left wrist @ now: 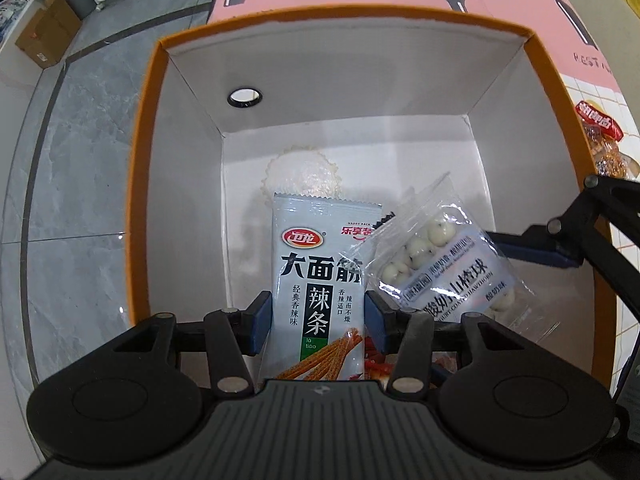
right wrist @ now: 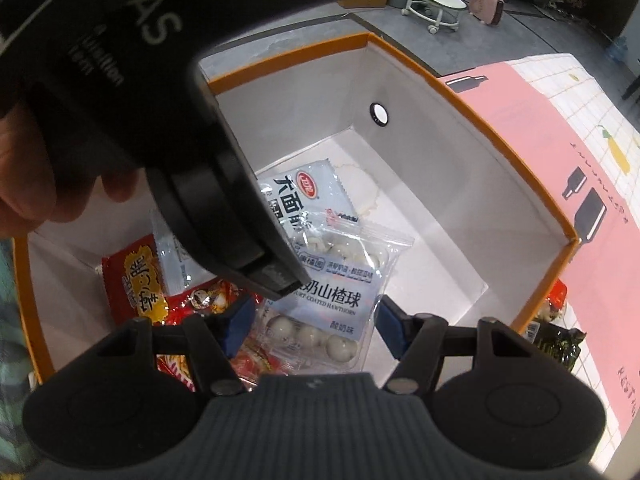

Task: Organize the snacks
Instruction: 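Lift both packets into the white box and open both grippers, then move both grippers back to the remaining snack pile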

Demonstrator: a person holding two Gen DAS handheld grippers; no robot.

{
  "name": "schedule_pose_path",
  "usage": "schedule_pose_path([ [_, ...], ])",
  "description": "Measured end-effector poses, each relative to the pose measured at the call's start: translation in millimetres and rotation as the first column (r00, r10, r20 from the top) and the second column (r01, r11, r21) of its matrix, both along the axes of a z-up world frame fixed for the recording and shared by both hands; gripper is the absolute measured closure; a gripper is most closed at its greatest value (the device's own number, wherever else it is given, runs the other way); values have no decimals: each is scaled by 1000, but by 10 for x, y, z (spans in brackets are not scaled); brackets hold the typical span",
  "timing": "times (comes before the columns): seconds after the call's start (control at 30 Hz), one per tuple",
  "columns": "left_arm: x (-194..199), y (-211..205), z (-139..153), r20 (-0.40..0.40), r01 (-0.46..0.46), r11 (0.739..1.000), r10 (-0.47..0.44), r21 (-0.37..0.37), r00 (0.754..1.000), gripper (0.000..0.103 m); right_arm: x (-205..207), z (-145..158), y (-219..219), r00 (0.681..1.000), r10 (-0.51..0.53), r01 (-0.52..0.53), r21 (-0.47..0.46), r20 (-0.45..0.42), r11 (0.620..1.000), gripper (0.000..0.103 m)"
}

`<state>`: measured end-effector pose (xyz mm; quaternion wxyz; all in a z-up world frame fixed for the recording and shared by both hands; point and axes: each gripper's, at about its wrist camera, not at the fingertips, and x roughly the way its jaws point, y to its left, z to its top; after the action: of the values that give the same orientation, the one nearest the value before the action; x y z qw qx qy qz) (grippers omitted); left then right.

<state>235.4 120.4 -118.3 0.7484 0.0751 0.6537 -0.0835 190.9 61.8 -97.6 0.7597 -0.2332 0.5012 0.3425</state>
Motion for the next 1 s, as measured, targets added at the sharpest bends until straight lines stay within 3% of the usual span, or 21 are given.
schedule_pose_path([
  [0.27,-15,2,-42,-24,7,1000,-7,4,1000,40,64,-28,-60,1000,8,-8,12,-10,1000,35],
  [0.4,-58,-9,65,-3,21,1000,-21,3,1000,38,58,15,-85,1000,-4,4,19,1,1000,26],
  [0.53,-116,-42,175,18,37,999,-37,14,999,37,34,117,-140,1000,-25,25,30,12,999,26],
  [0.67,-218,-81,343,75,54,997,-58,56,995,32,-8,241,-215,998,-55,53,42,40,998,26],
  [0.83,-314,-48,634,155,34,999,-37,22,987,32,-108,403,-356,991,-112,106,78,71,991,24],
  [1.0,-469,-136,913,272,61,998,-51,-29,961,32,-240,599,-639,977,-182,167,131,115,977,24],
])
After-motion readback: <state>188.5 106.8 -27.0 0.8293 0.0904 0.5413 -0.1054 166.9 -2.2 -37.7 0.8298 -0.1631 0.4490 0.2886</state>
